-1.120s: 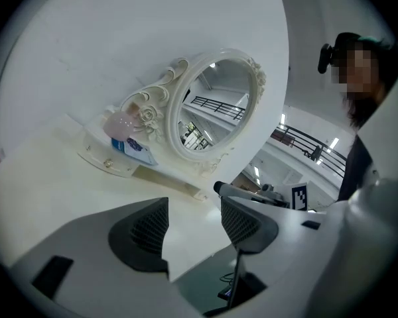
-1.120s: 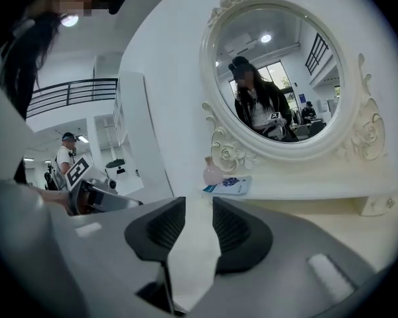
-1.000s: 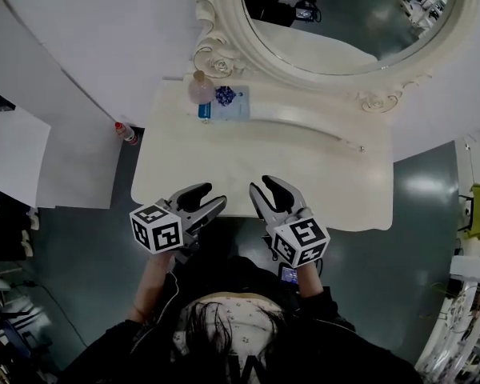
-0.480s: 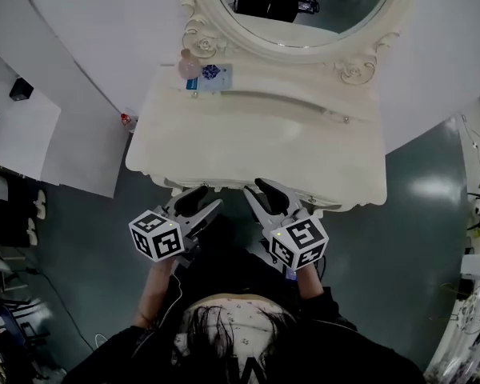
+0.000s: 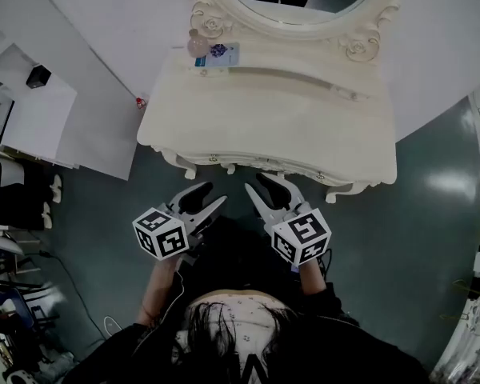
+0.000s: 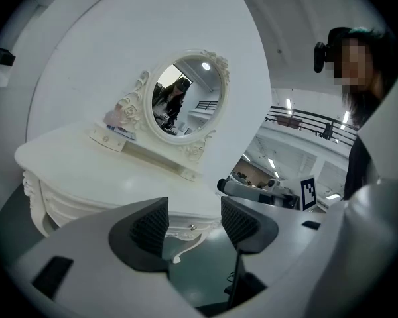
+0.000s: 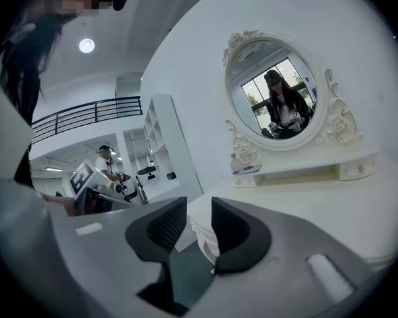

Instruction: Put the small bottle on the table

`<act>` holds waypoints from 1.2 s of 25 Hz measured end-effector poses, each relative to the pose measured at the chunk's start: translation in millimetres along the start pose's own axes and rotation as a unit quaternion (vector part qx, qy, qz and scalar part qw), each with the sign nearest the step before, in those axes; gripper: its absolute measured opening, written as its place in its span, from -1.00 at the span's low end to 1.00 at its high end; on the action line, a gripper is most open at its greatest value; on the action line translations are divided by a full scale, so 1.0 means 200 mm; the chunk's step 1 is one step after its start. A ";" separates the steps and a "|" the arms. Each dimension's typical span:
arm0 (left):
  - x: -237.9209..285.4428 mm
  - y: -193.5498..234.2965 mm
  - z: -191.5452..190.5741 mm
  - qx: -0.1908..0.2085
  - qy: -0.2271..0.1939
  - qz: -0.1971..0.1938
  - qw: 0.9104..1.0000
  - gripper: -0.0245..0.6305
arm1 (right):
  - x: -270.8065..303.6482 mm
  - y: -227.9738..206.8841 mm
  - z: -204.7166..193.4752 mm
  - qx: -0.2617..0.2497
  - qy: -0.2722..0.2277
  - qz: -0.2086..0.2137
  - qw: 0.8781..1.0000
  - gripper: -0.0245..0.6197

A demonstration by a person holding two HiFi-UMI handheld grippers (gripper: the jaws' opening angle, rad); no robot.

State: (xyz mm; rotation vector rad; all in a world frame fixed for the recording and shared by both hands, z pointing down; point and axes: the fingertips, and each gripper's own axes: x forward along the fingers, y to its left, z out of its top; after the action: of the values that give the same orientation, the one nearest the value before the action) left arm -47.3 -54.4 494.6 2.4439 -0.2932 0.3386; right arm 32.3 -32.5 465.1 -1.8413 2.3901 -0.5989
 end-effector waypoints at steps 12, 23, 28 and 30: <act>-0.13 -0.09 -0.10 0.019 0.012 -0.018 1.000 -0.17 | -0.06 0.15 -0.04 0.024 -0.003 0.009 1.000 -0.53; -0.57 0.07 -0.20 0.025 -0.003 0.004 1.000 -0.17 | 0.08 0.61 -0.20 0.008 0.031 0.025 0.999 -0.65; -0.79 0.15 -0.24 0.025 -0.008 0.007 1.000 -0.17 | 0.11 0.83 -0.27 0.001 0.035 0.024 0.999 -0.76; -0.87 0.16 -0.26 0.025 -0.011 0.004 1.000 -0.17 | 0.13 0.91 -0.31 -0.003 0.038 0.022 0.999 -0.79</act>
State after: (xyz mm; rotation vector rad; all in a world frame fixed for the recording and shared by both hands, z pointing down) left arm -229.4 -24.6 498.0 2.4976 -0.3073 0.3272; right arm -158.2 -2.4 464.3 -1.7940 2.4763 -0.6699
